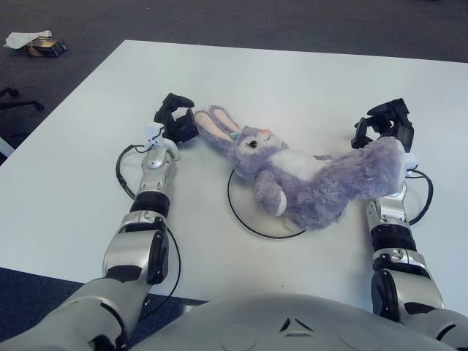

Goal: Put the doll into the plate.

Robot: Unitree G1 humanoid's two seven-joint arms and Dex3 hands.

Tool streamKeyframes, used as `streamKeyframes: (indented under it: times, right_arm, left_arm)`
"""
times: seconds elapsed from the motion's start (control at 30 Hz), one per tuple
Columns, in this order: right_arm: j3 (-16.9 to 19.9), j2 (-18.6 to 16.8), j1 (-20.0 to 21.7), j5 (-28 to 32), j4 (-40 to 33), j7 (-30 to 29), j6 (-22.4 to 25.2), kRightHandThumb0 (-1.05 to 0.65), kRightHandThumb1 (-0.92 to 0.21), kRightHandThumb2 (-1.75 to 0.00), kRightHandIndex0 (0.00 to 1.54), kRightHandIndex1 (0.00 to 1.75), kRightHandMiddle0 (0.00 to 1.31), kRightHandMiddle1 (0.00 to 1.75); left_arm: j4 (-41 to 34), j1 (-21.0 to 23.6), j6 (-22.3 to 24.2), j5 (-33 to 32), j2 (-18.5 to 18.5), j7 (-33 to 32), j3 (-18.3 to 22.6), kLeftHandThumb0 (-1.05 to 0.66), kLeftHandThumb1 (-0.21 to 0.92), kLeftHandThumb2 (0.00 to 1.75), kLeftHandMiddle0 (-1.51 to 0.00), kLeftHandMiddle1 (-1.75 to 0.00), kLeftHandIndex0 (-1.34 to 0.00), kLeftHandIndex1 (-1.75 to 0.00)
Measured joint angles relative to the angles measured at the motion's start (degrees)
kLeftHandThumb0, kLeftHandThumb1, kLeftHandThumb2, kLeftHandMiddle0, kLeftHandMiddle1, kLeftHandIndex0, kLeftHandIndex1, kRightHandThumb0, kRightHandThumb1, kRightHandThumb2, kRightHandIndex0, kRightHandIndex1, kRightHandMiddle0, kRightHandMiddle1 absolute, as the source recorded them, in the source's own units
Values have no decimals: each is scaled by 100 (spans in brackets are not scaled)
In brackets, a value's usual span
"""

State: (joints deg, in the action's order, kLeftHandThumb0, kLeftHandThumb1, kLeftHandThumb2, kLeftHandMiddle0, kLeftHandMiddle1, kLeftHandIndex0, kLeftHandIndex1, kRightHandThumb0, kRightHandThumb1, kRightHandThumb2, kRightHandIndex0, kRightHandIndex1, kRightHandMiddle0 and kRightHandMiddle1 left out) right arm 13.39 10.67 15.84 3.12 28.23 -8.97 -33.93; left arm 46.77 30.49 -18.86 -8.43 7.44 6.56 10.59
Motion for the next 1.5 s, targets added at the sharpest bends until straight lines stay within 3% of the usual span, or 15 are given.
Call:
streamKeyframes:
  times: [0.77,1.13,1.5]
  right_arm:
    - [-146,-23,-256,67,-465,461,13,-1,-19,-148,71,174,48,173]
    - [-161,-53,-451,150,-870,570,751,-1,-17,-149,73,175,49,172]
    - [-140,-128,-613,380,-1164,675,1061,-1,-16,-149,73,175,52,168]
  left_arm:
    - [-883,-573,37,79,-107,-85,-122,-44,45,115,-115,-175,-51,-175]
    - [-1043,-665,50,179,-143,-133,-168,-43,47,113,-116,-175,-49,-175]
    - [-1097,-719,45,221,-162,-133,-186,-43,47,113,-117,-175,-49,-175]
